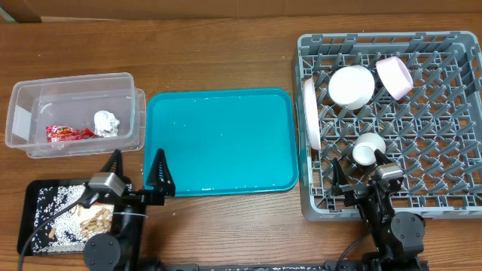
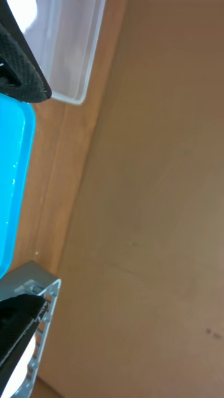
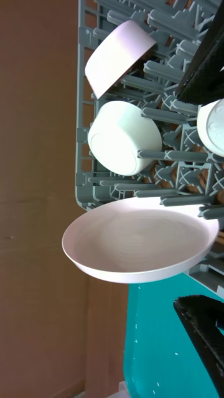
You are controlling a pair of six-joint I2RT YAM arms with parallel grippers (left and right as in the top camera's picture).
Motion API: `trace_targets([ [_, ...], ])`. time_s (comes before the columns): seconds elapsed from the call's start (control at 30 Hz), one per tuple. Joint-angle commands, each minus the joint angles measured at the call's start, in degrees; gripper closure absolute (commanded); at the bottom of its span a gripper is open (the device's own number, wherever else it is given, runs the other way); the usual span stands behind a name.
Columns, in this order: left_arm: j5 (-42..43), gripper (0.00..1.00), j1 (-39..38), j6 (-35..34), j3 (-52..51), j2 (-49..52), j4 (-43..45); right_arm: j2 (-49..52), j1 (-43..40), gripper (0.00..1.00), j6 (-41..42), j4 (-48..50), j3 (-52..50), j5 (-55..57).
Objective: Sort waste into correct bins and load items into the dishwasher
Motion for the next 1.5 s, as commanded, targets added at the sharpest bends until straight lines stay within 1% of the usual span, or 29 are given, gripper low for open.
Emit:
trace_targets([
  [0.0,3.82,0.00,0.35,0.42,-5.55,-2.64,3.98,-0.57,0.31,0.00,-0.22,0.31,-0.24,-0.22],
  [0.07,3.80,0.00,0.35,0.44,-7.85,-4.00,4.44,-0.57,0.31,0.00,-0.22,0.33,-0.24,-0.22],
  [0.37,3.78,0.00,0.28,1.57,-14.75,-3.91,4.74,-0.57,0.31,0.00,-0.22,0.31,-0.24,-0.22],
  [0.43,3.08,0.00,0.11,2.40,-14.69,-3.91,1.27,-0.57,0.31,0.00,-0.22,0.33,-0.24,-0.22],
  [0.63,1.70,0.00,-1.88,15.34,-14.69,-3.91,1.33,-0.57,0.31,0.00,-0.22,0.31,-0.24,-0.22],
  [0.73,0.70,0.00,-2.38,19.91,-14.69,-3.91,1.18,-0.57,0.31,0.00,-0.22,0.31,-0.24,-0.22],
  [0.9,-2.84,0.00,-2.38,20.61,-14.69,-3.91,0.83,-0.57,0.31,0.00,-0.22,0.31,-0.24,-0.22],
  [1.47,-2.75,0.00,-2.34,20.59,-14.69,-3.89,0.92,-0.57,0.31,0.00,-0.22,0.33,-0.24,-0.22],
])
